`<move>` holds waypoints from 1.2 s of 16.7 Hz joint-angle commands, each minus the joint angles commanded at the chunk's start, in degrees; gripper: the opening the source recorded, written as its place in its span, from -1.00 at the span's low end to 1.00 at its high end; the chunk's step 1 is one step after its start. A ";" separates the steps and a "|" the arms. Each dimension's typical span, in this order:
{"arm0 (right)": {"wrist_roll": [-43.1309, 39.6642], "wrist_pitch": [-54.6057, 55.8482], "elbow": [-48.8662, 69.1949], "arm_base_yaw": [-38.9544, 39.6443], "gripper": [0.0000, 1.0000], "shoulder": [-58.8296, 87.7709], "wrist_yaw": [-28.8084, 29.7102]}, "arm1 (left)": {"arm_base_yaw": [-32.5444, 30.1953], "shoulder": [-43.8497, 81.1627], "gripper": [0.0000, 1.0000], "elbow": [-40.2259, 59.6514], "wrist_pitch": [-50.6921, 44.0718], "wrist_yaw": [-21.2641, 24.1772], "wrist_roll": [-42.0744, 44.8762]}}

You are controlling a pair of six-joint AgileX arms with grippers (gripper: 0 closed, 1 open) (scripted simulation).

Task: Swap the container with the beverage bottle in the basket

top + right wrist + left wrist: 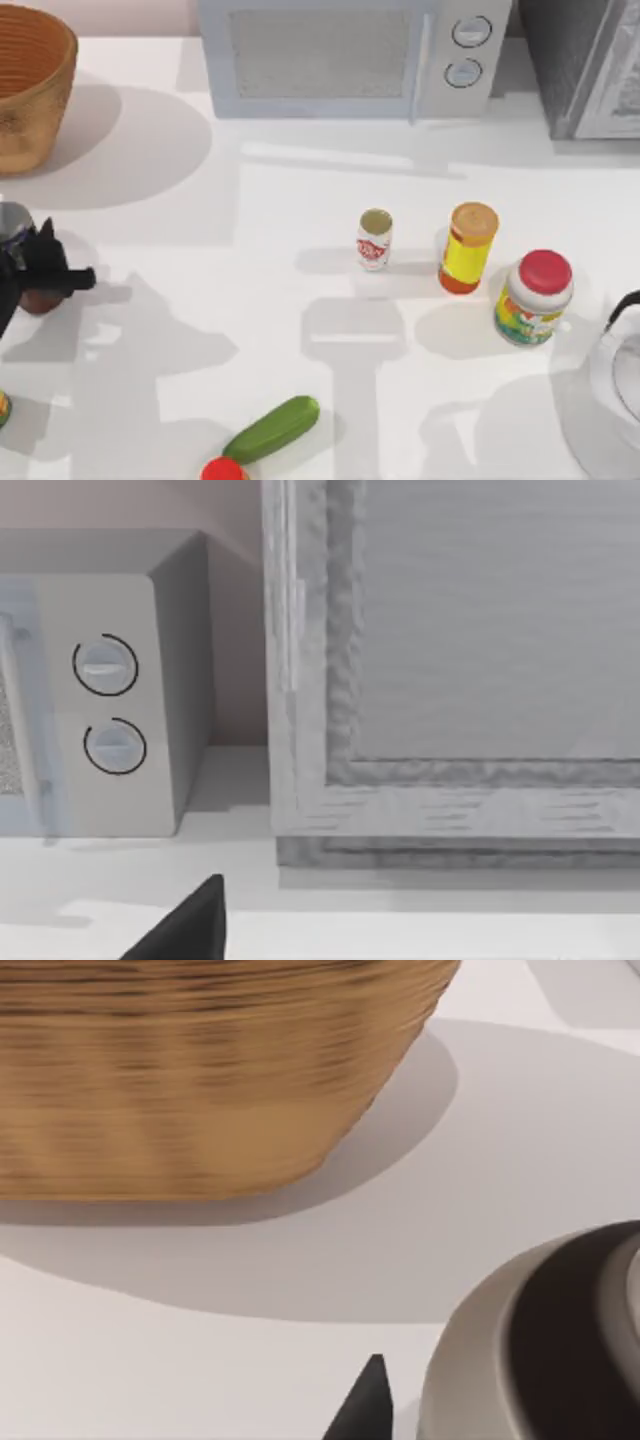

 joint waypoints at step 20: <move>0.00 0.00 0.00 0.00 1.00 0.00 0.00 | -5.48 -2.73 -1.00 40.88 -42.37 17.58 0.14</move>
